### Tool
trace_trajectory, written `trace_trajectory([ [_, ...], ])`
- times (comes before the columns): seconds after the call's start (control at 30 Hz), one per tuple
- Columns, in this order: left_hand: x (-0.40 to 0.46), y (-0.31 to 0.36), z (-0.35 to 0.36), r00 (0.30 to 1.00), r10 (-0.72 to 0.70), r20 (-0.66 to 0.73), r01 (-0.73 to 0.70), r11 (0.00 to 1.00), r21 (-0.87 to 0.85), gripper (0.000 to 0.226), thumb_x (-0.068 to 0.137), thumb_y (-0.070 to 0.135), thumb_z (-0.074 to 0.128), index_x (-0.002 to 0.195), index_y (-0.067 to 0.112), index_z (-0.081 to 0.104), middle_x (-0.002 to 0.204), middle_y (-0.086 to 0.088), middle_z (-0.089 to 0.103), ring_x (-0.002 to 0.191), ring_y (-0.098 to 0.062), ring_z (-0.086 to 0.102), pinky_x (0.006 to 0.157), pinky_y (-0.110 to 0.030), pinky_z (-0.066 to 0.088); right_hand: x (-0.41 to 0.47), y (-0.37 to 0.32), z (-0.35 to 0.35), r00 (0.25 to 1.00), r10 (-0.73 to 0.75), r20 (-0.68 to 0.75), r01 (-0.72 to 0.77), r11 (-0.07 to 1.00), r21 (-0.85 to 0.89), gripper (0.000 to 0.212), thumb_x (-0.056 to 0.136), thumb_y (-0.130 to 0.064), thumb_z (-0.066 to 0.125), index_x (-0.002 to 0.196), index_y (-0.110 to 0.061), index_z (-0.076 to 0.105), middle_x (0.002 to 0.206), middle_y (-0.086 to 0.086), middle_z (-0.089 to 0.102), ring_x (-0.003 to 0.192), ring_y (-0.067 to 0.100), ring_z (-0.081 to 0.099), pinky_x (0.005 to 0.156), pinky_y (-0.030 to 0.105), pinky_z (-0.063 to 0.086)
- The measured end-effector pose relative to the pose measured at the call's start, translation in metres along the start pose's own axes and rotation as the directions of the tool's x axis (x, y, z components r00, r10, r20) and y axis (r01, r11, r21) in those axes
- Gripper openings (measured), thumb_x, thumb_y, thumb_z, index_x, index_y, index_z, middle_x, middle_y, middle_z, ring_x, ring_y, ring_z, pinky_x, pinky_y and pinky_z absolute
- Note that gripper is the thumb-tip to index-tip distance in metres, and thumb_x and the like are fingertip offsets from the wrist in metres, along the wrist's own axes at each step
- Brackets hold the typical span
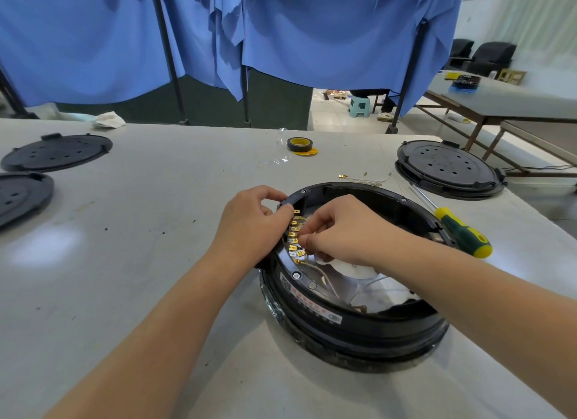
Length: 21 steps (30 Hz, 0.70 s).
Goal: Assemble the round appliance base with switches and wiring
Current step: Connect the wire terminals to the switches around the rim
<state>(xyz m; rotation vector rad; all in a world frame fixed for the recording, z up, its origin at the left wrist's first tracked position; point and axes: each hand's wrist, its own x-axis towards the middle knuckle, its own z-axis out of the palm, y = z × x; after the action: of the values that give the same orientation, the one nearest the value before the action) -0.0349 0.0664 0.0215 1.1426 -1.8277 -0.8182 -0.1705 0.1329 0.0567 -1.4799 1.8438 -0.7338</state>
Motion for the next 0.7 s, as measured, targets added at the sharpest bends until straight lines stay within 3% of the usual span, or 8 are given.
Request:
trace_trajectory([
  [0.13,0.000,0.001,0.000,1.000,0.001,-0.009,-0.001,1.000,0.014,0.006,0.086,0.024,0.065,0.090,0.025,0.069,0.052,-0.008,0.062,0.044,-0.013,0.051,0.053,-0.026,0.044,0.000,-0.001,0.003,1.000,0.021,-0.007,-0.021,1.000,0.007,0.021,0.082,-0.012,0.070,0.062,-0.019,0.067,0.068,0.009,0.069,0.059,0.017,0.059,0.071,0.035,0.057],
  [0.3,-0.001,0.001,0.001,1.000,0.007,-0.013,-0.007,1.000,0.014,0.007,0.086,0.023,0.064,0.092,0.024,0.069,0.059,-0.014,0.067,0.046,-0.015,0.053,0.053,-0.026,0.045,0.000,0.000,0.008,0.999,0.044,-0.014,-0.044,0.999,0.017,0.015,0.084,-0.015,0.069,0.069,-0.020,0.067,0.084,0.012,0.072,0.077,0.023,0.066,0.082,0.040,0.057],
  [0.47,0.000,-0.001,0.001,1.000,0.014,-0.009,-0.013,1.000,0.025,0.007,0.086,0.025,0.064,0.092,0.025,0.068,0.046,0.000,0.057,0.039,-0.006,0.047,0.043,-0.015,0.039,0.000,0.002,0.008,0.999,0.046,-0.003,-0.046,0.999,0.027,0.014,0.084,-0.019,0.070,0.071,-0.021,0.067,0.082,0.008,0.072,0.075,0.019,0.065,0.082,0.039,0.057],
  [0.57,0.000,-0.002,0.001,1.000,0.013,-0.003,-0.013,1.000,0.028,0.007,0.086,0.025,0.064,0.092,0.025,0.068,0.043,0.003,0.054,0.038,-0.007,0.046,0.046,-0.020,0.040,-0.004,0.004,0.006,1.000,-0.024,0.000,0.024,1.000,-0.002,0.013,0.084,-0.022,0.070,0.072,-0.025,0.065,0.075,0.003,0.070,0.068,0.016,0.066,0.080,0.040,0.058],
  [0.7,0.000,-0.002,0.000,1.000,0.015,0.001,-0.015,1.000,0.027,0.004,0.086,0.025,0.064,0.089,0.027,0.067,0.043,-0.001,0.054,0.040,-0.009,0.047,0.048,-0.023,0.041,-0.010,0.003,0.001,0.994,-0.113,0.007,0.113,0.987,-0.115,0.009,0.086,-0.026,0.067,0.083,-0.030,0.059,0.076,-0.001,0.068,0.073,0.016,0.066,0.079,0.038,0.056],
])
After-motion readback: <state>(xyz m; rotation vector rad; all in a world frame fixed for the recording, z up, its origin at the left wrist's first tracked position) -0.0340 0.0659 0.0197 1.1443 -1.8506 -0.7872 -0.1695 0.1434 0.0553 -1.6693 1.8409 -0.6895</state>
